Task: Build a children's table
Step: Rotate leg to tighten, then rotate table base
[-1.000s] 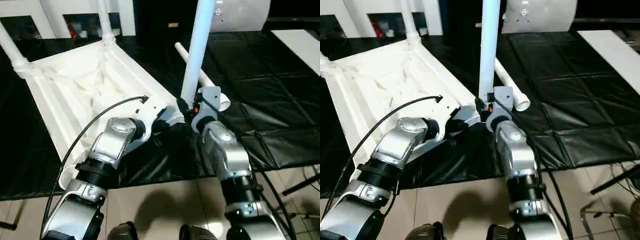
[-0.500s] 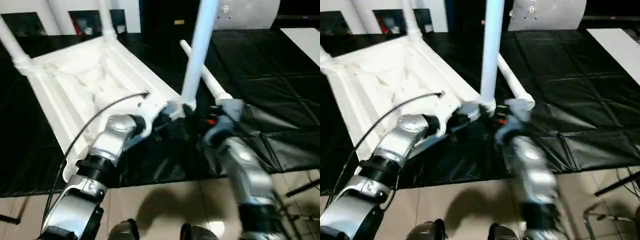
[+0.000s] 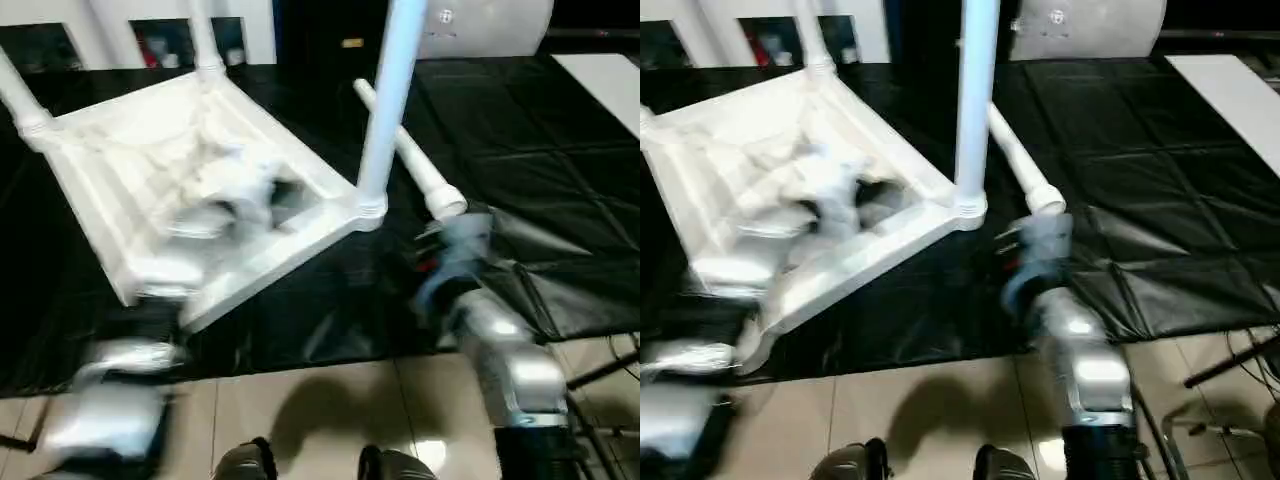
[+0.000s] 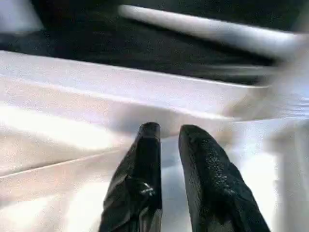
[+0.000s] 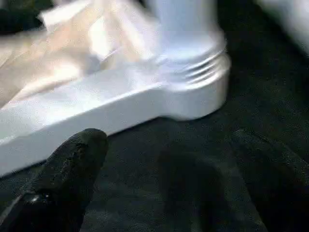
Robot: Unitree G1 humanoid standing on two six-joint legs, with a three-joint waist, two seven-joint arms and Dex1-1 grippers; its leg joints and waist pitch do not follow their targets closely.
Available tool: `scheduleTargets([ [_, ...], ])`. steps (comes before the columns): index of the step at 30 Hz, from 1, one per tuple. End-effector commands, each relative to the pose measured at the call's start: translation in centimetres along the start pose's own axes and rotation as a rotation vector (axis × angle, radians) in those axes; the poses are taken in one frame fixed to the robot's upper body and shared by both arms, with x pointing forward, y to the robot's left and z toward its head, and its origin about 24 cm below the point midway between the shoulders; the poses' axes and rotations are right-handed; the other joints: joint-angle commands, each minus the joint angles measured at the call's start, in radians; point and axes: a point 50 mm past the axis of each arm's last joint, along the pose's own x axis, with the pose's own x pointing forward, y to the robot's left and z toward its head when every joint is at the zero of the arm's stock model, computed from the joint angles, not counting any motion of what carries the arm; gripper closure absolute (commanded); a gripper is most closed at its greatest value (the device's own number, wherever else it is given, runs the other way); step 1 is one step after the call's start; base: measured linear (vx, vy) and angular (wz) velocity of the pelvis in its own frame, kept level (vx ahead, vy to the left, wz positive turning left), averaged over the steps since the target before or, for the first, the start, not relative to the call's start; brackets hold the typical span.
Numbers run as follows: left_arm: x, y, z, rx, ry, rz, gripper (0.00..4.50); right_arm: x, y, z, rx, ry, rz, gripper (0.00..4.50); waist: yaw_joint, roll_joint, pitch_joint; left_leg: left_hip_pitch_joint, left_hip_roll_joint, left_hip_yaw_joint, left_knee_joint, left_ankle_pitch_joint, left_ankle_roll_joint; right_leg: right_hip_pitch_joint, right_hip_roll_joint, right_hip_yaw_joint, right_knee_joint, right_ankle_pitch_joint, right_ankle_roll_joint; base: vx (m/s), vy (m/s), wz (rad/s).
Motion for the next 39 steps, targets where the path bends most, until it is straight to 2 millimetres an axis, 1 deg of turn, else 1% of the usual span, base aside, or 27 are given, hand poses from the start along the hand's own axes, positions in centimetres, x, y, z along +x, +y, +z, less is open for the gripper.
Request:
scheduleTargets([
  [1, -1.9, 2.3, -0.1, 0.098, 0.072, 0.13, 3.96, 0.6, 0.8, -0.7, -0.01, 0.061, 0.019, 0.0, 0.008, 0.011, -0.084, 0.026, 0.055, -0.022, -0.049, -0.169, 0.042, 0.057, -0.074, 0.05, -0.048, -0.074, -0.239, 0.0, 0.0, 0.0],
  [2, -2.0, 2.4, -0.1, 0.102, 0.076, 0.135, 4.07, 0.6, 0.8, -0.7, -0.009, 0.063, 0.02, 0.0, 0.009, 0.015, -0.086, 0.029, 0.059, -0.025, -0.05, -0.173, 0.032, 0.056, -0.076, 0.05, -0.045, -0.081, -0.238, 0.0, 0.0, 0.0],
  [3, -3.3, 3.9, -0.3, 0.161, 0.123, 0.211, 4.13, 1.0, 1.1, -1.0, -0.003, 0.09, 0.024, 0.0, 0.008, 0.015, -0.081, 0.028, 0.057, -0.023, -0.052, -0.192, 0.019, 0.051, -0.071, 0.051, -0.045, -0.104, -0.228, 0.0, 0.0, 0.0],
  [4, -4.1, 4.8, -0.4, 0.194, 0.152, 0.253, 4.13, 1.2, 1.3, -1.2, -0.001, 0.105, 0.027, 0.0, 0.005, 0.016, -0.08, 0.027, 0.057, -0.026, -0.055, -0.203, 0.01, 0.052, -0.071, 0.05, -0.044, -0.119, -0.224, 0.0, 0.0, 0.0],
  [5, -5.4, 5.8, -0.9, 0.228, 0.206, 0.29, 4.21, 1.7, 1.5, -1.2, -0.003, 0.112, 0.023, 0.0, 0.004, 0.017, -0.079, 0.033, 0.057, -0.024, -0.057, -0.233, -0.008, 0.046, -0.069, 0.051, -0.05, -0.152, -0.211, 0.0, 0.0, 0.0],
  [6, -5.5, 5.9, -0.9, 0.229, 0.209, 0.291, 4.29, 1.7, 1.5, -1.2, -0.003, 0.113, 0.023, 0.0, 0.002, 0.018, -0.078, 0.032, 0.055, -0.025, -0.058, -0.25, -0.025, 0.045, -0.069, 0.053, -0.049, -0.17, -0.207, 0.0, 0.0, 0.0],
  [7, -7.4, 6.8, -2.1, 0.238, 0.297, 0.307, 4.41, 2.6, 1.8, -1.4, -0.019, 0.136, 0.018, 0.0, 0.005, 0.013, -0.078, 0.035, 0.058, -0.027, -0.058, -0.263, -0.039, 0.041, -0.076, 0.055, -0.046, -0.18, -0.209, 0.0, 0.0, 0.0],
  [8, -8.0, 6.9, -2.6, 0.237, 0.334, 0.301, 4.41, 3.0, 1.9, -1.4, -0.024, 0.143, 0.014, 0.0, 0.004, 0.016, -0.076, 0.032, 0.056, -0.027, -0.06, -0.268, -0.043, 0.04, -0.073, 0.055, -0.045, -0.191, -0.208, 0.0, 0.0, 0.0],
  [9, -8.5, 6.9, -3.3, 0.235, 0.371, 0.296, 4.41, 3.3, 2.1, -1.4, -0.024, 0.153, 0.013, 0.0, 0.004, 0.017, -0.073, 0.034, 0.055, -0.026, -0.061, -0.288, -0.053, 0.035, -0.073, 0.057, -0.047, -0.209, -0.202, 0.0, 0.0, 0.0],
  [11, -8.8, 6.8, -3.8, 0.243, 0.406, 0.288, 4.41, 3.5, 2.1, -1.4, -0.024, 0.153, 0.013, 0.0, 0.01, 0.019, -0.072, 0.041, 0.056, -0.024, -0.06, -0.319, -0.06, 0.028, -0.073, 0.06, -0.052, -0.235, -0.194, 0.0, 0.0, 0.0],
  [14, -10.0, 6.2, -5.3, 0.266, 0.518, 0.268, 4.41, 4.6, 2.4, -1.0, -0.007, 0.143, 0.019, 0.0, 0.017, 0.019, -0.074, 0.037, 0.057, -0.027, -0.064, -0.33, -0.068, 0.031, -0.075, 0.062, -0.05, -0.234, -0.18, 0.0, 0.0, 0.0],
  [17, -10.1, 5.2, -6.2, 0.214, 0.54, 0.205, 4.41, 5.3, 2.8, -0.9, -0.011, 0.147, 0.039, 0.0, 0.022, 0.021, -0.074, 0.036, 0.056, -0.028, -0.064, -0.331, -0.071, 0.031, -0.074, 0.061, -0.049, -0.223, -0.184, 0.0, 0.0, 0.0],
  [18, -9.9, 4.4, -6.5, 0.174, 0.538, 0.153, 4.41, 5.7, 2.9, -0.8, -0.014, 0.147, 0.048, 0.0, 0.025, 0.019, -0.077, 0.039, 0.054, -0.026, -0.061, -0.327, -0.073, 0.029, -0.077, 0.062, -0.046, -0.211, -0.188, 0.0, 0.0, 0.0],
  [19, -9.8, 3.7, -6.7, 0.16, 0.54, 0.101, 4.41, 6.0, 3.0, -0.8, -0.01, 0.147, 0.05, 0.0, 0.024, 0.019, -0.075, 0.033, 0.052, -0.028, -0.063, -0.325, -0.073, 0.034, -0.074, 0.06, -0.046, -0.21, -0.188, 0.0, 0.0, 0.0],
  [20, -9.7, 2.7, -7.0, 0.127, 0.537, 0.028, 4.41, 6.3, 3.0, -0.8, -0.01, 0.148, 0.053, 0.0, 0.024, 0.019, -0.077, 0.036, 0.054, -0.028, -0.062, -0.333, -0.075, 0.032, -0.078, 0.061, -0.046, -0.215, -0.193, 0.0, 0.0, 0.0],
  [21, -9.6, 2.2, -7.0, 0.114, 0.53, -0.008, 4.41, 6.5, 3.1, -0.7, -0.012, 0.148, 0.055, 0.0, 0.021, 0.018, -0.075, 0.031, 0.052, -0.029, -0.062, -0.347, -0.076, 0.034, -0.078, 0.06, -0.047, -0.237, -0.196, 0.0, 0.0, 0.0],
  [23, -9.4, 0.9, -7.0, 0.077, 0.516, -0.1, 4.41, 7.0, 3.1, -0.7, -0.009, 0.148, 0.058, 0.0, 0.019, 0.019, -0.076, 0.035, 0.052, -0.028, -0.06, -0.361, -0.075, 0.032, -0.079, 0.062, -0.049, -0.257, -0.195, 0.0, 0.0, 0.0],
  [24, -9.4, 0.4, -7.0, 0.062, 0.511, -0.14, 4.41, 7.2, 3.2, -0.6, -0.003, 0.148, 0.058, 0.0, 0.016, 0.017, -0.076, 0.031, 0.051, -0.027, -0.061, -0.356, -0.071, 0.035, -0.077, 0.062, -0.05, -0.254, -0.196, 0.0, 0.0, 0.0],
  [25, -9.5, -0.2, -7.1, 0.06, 0.517, -0.191, 4.41, 7.4, 3.3, -0.6, -0.005, 0.147, 0.066, 0.0, 0.016, 0.018, -0.076, 0.035, 0.051, -0.026, -0.06, -0.358, -0.066, 0.031, -0.075, 0.062, -0.052, -0.259, -0.193, 0.0, 0.0, 0.0],
  [28, -10.6, -2.7, -7.4, 0.044, 0.564, -0.416, 4.41, 8.0, 3.5, -0.4, -0.007, 0.144, 0.081, 0.0, 0.014, 0.017, -0.074, 0.033, 0.051, -0.03, -0.061, -0.36, -0.064, 0.035, -0.076, 0.061, -0.05, -0.28, -0.194, 0.0, 0.0, 0.0],
  [29, -10.8, -3.4, -7.3, 0.032, 0.567, -0.473, 4.41, 8.2, 3.5, -0.3, -0.006, 0.142, 0.082, 0.0, 0.008, 0.018, -0.072, 0.032, 0.051, -0.03, -0.062, -0.373, -0.064, 0.033, -0.073, 0.06, -0.049, -0.293, -0.195, 0.0, 0.0, 0.0],
  [30, -11.2, -4.2, -7.1, 0.013, 0.566, -0.547, 4.41, 8.4, 3.6, -0.3, -0.007, 0.14, 0.083, 0.0, 0.003, 0.018, -0.076, 0.034, 0.05, -0.031, -0.061, -0.38, -0.07, 0.035, -0.075, 0.059, -0.046, -0.295, -0.2, 0.0, 0.0, 0.0],
  [31, -11.3, -5.0, -6.9, -0.01, 0.553, -0.597, 4.41, 8.6, 3.6, -0.2, -0.014, 0.139, 0.088, 0.0, -0.003, 0.018, -0.076, 0.033, 0.05, -0.03, -0.061, -0.374, -0.07, 0.036, -0.073, 0.059, -0.046, -0.281, -0.206, 0.0, 0.0, 0.0],
  [36, -10.6, -7.3, -5.6, -0.104, 0.441, -0.706, 4.41, 9.0, 3.8, -0.1, -0.019, 0.13, 0.103, 0.0, -0.013, 0.014, -0.08, 0.028, 0.045, -0.022, -0.052, -0.307, -0.05, 0.044, -0.07, 0.059, -0.04, -0.199, -0.236, 0.0, 0.0, 0.0],
  [37, -9.9, -7.9, -5.1, -0.124, 0.399, -0.703, 4.41, 9.0, 3.8, -0.1, -0.02, 0.128, 0.106, 0.0, -0.014, 0.01, -0.081, 0.028, 0.045, -0.02, -0.05, -0.296, -0.044, 0.046, -0.07, 0.06, -0.042, -0.196, -0.238, 0.0, 0.0, 0.0],
  [38, -9.9, -7.9, -5.1, -0.124, 0.399, -0.703, 4.41, 9.0, 3.8, -0.1, -0.02, 0.128, 0.106, 0.0, -0.013, 0.011, -0.081, 0.027, 0.045, -0.021, -0.049, -0.291, -0.041, 0.047, -0.071, 0.06, -0.041, -0.196, -0.238, 0.0, 0.0, 0.0],
  [39, -8.6, -7.7, -4.9, -0.104, 0.365, -0.632, 4.41, 9.0, 3.8, -0.2, -0.018, 0.128, 0.101, 0.0, -0.015, 0.007, -0.081, 0.025, 0.045, -0.021, -0.05, -0.289, -0.036, 0.049, -0.068, 0.058, -0.042, -0.202, -0.234, 0.0, 0.0, 0.0],
])
